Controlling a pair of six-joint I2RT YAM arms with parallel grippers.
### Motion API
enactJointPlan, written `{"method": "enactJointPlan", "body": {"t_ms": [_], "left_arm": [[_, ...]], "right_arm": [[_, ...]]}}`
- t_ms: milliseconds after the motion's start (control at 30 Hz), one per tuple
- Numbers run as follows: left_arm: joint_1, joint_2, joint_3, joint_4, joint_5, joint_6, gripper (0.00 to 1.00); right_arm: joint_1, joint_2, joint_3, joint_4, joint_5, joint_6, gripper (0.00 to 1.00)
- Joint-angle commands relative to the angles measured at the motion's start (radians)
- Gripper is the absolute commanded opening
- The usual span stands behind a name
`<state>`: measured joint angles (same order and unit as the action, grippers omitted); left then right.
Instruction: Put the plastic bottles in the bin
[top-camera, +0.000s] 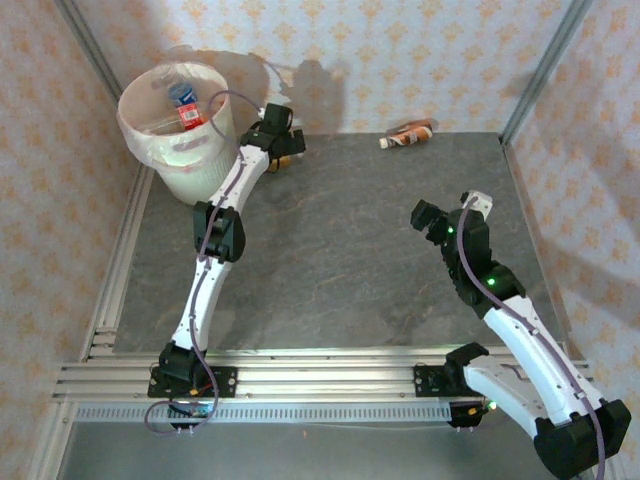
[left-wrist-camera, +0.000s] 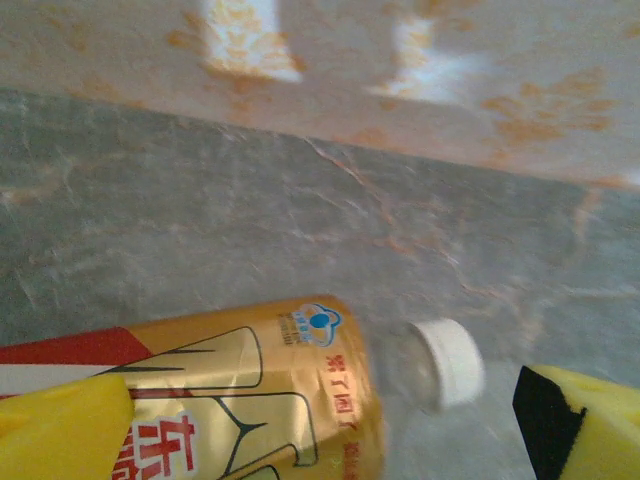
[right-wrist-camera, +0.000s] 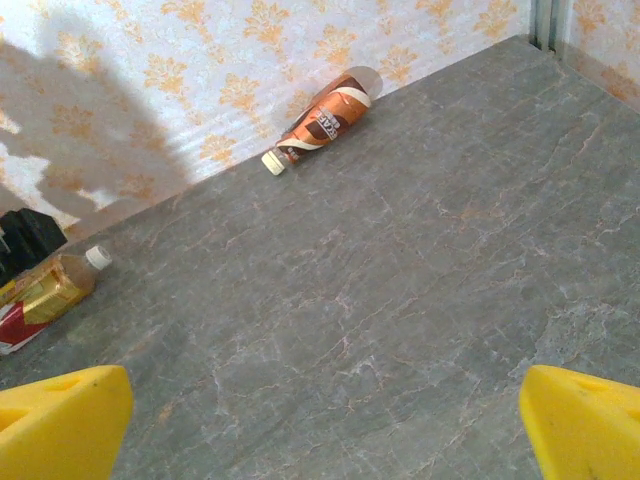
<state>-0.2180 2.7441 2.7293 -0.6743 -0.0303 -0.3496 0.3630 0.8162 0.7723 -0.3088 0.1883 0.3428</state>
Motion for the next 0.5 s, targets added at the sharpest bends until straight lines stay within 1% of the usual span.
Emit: {"method": "enactJointPlan", "body": {"t_ms": [0, 67, 167, 267, 333, 467], "left_arm": [[0.019, 0.016, 0.066, 0.026, -0.012, -0.072, 1.0], [0.035, 0.029, 0.059, -0.006, 0.048, -0.127, 1.0], [0.025, 0.009, 0.006, -0.054, 0.129, -0.147, 1.0], [0.004, -0.054, -0.128, -0.061, 0.221, -0.178, 1.0], [-0.015, -0.101, -0.228, -0.052, 0.252, -0.214, 1.0], [-0.063, -0.196, -0.4, -0.033, 0.293, -0.241, 1.0]], "right_arm": [[-0.003, 0.001, -0.008, -0.013, 0.038, 0.0, 0.99], [-0.003, 0.007, -0.01, -0.009, 0.042, 0.002, 0.99], [-0.003, 0.02, -0.015, 0.0, 0.045, 0.01, 0.99], [-0.003, 0.039, -0.007, 0.004, 0.041, 0.012, 0.99], [-0.003, 0.048, 0.006, 0.003, 0.032, 0.016, 0.99], [-0.003, 0.049, 0.003, 0.011, 0.028, 0.024, 0.99]]}}
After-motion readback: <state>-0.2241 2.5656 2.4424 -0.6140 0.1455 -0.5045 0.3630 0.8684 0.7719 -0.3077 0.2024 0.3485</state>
